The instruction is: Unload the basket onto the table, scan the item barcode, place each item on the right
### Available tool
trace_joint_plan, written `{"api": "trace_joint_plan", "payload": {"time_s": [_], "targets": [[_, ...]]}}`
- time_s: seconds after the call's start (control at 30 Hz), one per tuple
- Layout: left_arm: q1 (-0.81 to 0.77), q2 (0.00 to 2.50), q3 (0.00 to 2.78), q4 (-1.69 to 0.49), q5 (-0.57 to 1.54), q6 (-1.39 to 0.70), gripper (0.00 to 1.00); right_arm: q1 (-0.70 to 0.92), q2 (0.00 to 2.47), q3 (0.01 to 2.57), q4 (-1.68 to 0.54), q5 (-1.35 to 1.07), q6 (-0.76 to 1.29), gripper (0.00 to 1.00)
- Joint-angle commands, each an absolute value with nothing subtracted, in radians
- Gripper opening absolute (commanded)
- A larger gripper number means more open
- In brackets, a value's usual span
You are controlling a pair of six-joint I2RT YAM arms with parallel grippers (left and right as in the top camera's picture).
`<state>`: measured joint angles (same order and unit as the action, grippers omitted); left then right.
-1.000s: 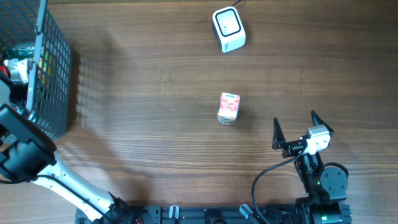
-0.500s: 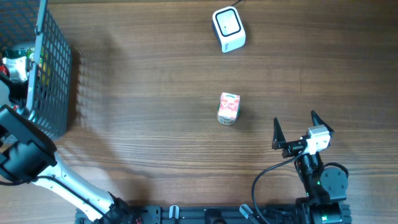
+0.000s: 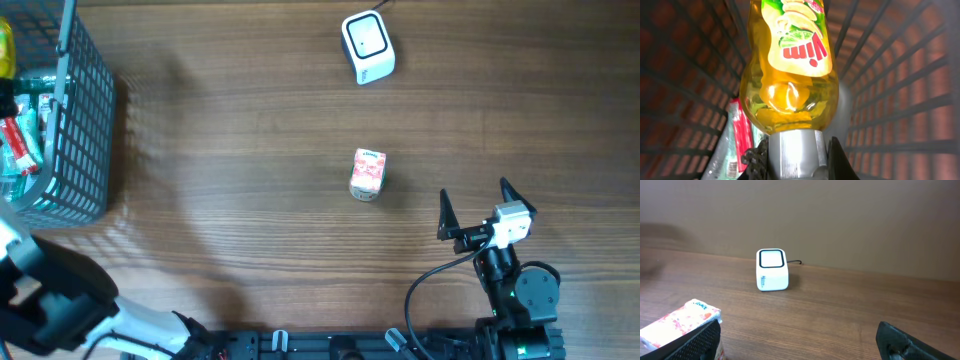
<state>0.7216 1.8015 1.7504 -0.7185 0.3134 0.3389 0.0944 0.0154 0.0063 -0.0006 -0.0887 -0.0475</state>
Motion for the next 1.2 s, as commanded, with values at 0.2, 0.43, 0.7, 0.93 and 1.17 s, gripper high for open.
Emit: {"api": "trace_joint_plan", "payload": {"time_s": [0.2, 0.43, 0.7, 0.93, 1.17], "targets": [[0.726, 1.591, 1.779, -0.668, 0.371, 0.245, 0.04, 0.091, 0.009, 0.005, 0.002, -0.079, -0.052, 1.0], [0.722, 1.469, 1.779, -0.664, 0.432, 0.168, 0.04, 0.091, 0.009, 0.005, 0.002, -0.079, -0.052, 1.0], [0.678, 1.362, 1.779, -0.779, 0.497, 0.088, 0.04, 0.091, 0.009, 0.005, 0.002, -0.079, -0.052, 1.0], [0.527, 1.311, 1.779, -0.99, 0.498, 0.036, 0.04, 0.091, 0.009, 0.005, 0.002, -0.079, -0.052, 1.0], [0.334, 1.308, 1.779, -1.196, 0.496, 0.009, 0.04, 0.091, 0.009, 0.005, 0.002, -0.079, -0.052, 1.0]]}}
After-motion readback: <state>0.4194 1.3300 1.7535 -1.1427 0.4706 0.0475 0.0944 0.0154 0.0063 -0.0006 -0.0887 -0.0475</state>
